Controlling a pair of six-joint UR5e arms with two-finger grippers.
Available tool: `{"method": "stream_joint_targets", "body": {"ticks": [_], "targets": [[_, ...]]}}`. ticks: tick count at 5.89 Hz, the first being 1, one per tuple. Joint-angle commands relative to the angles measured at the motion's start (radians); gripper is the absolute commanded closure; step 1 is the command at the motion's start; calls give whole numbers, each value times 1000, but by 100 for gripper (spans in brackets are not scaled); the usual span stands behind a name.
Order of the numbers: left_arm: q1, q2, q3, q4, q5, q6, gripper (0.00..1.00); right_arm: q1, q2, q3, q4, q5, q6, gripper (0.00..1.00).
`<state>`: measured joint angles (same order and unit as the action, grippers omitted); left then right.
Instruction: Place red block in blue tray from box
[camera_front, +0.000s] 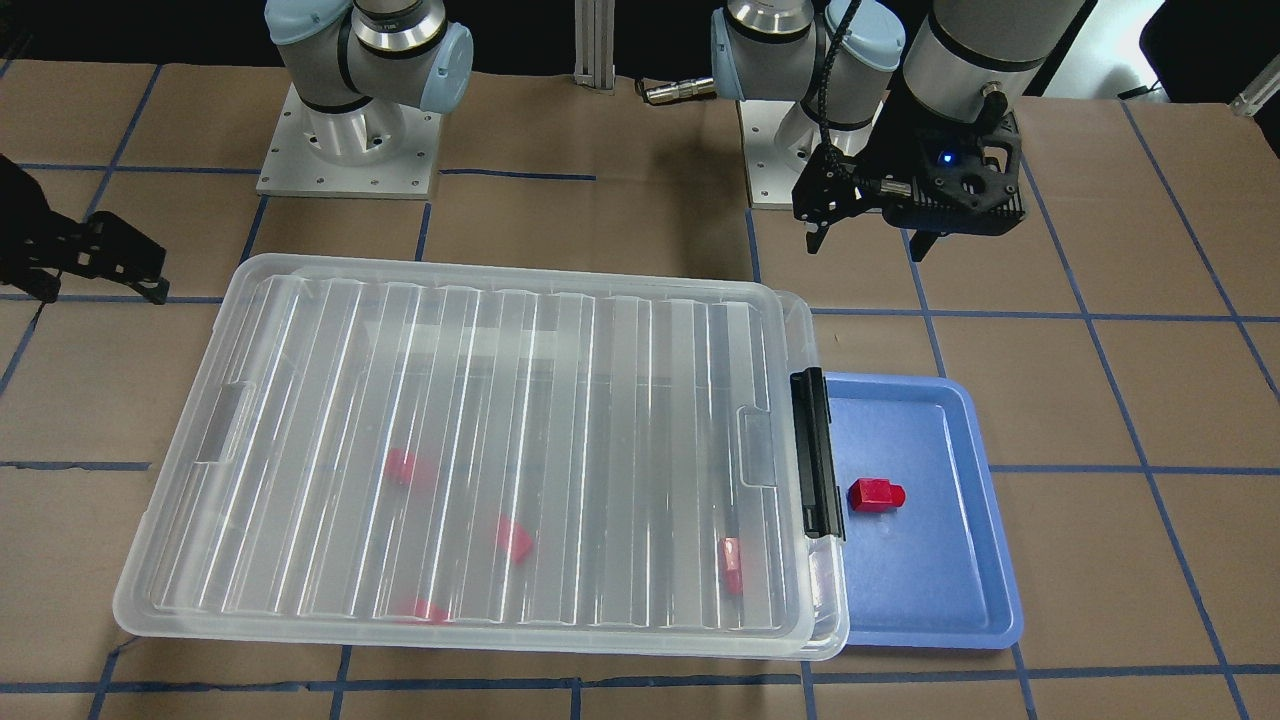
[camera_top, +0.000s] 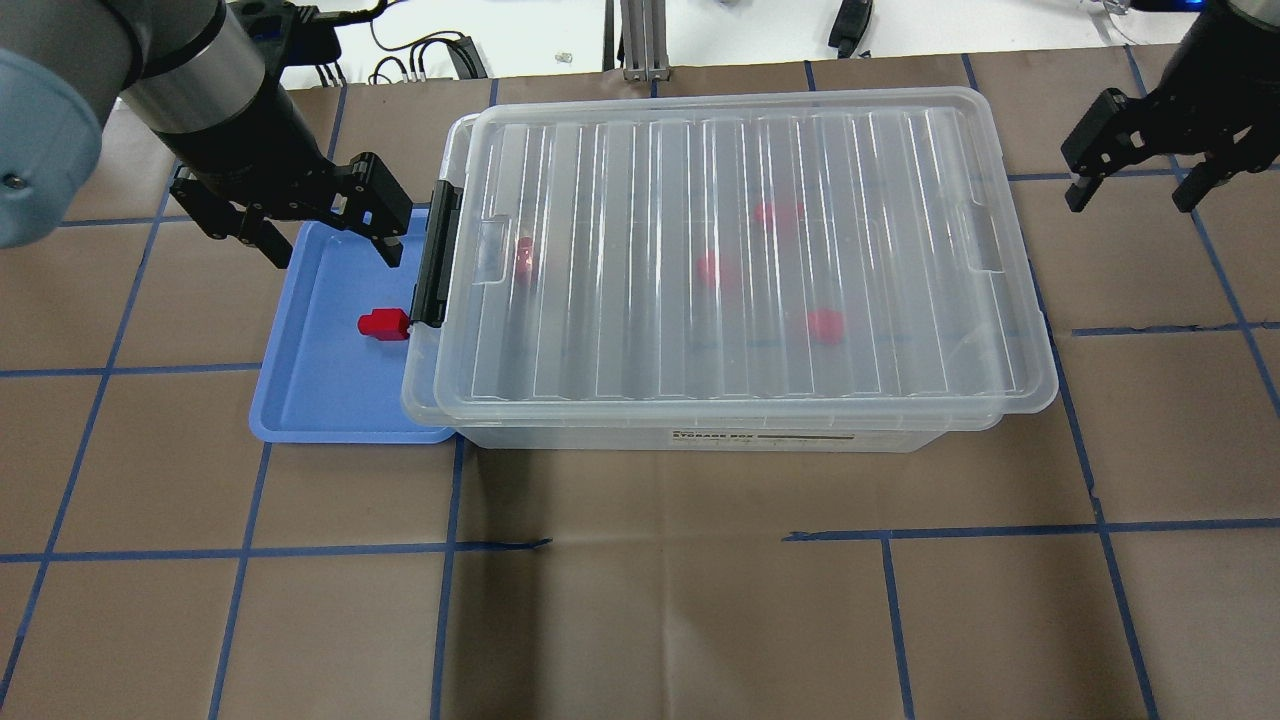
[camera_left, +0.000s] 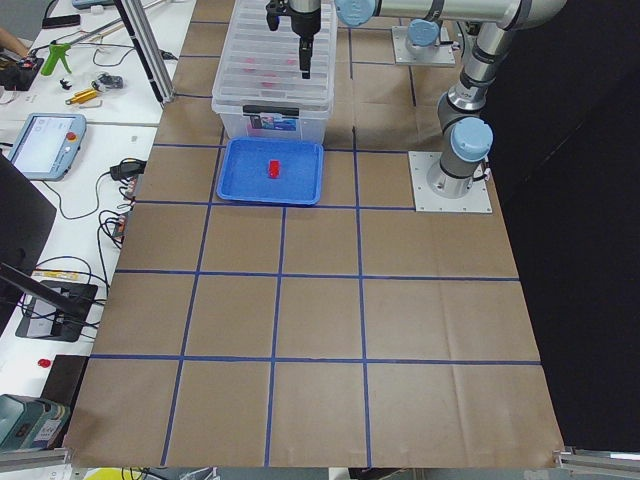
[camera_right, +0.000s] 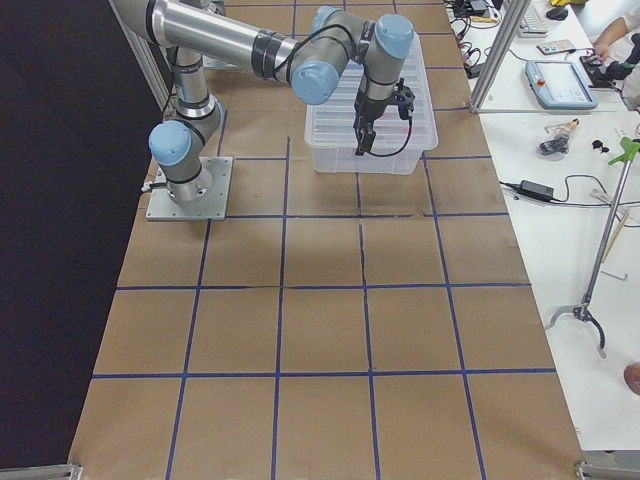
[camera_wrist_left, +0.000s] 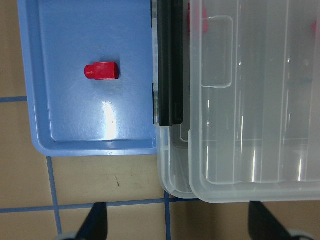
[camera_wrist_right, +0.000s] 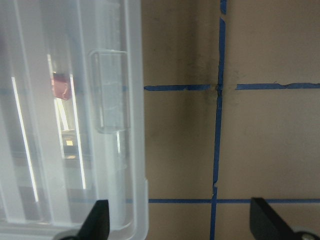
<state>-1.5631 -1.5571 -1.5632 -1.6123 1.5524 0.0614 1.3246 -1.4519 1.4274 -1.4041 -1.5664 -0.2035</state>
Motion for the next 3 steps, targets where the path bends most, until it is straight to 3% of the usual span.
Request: {"method": "stream_joint_targets", "body": {"ticks": [1, 3], "targets": [[0, 0, 0, 0, 0, 0, 2, 176, -28, -12, 22, 3, 203, 0], [0, 0, 0, 0, 0, 0, 2, 269, -28, 7, 20, 3, 311, 0]]}}
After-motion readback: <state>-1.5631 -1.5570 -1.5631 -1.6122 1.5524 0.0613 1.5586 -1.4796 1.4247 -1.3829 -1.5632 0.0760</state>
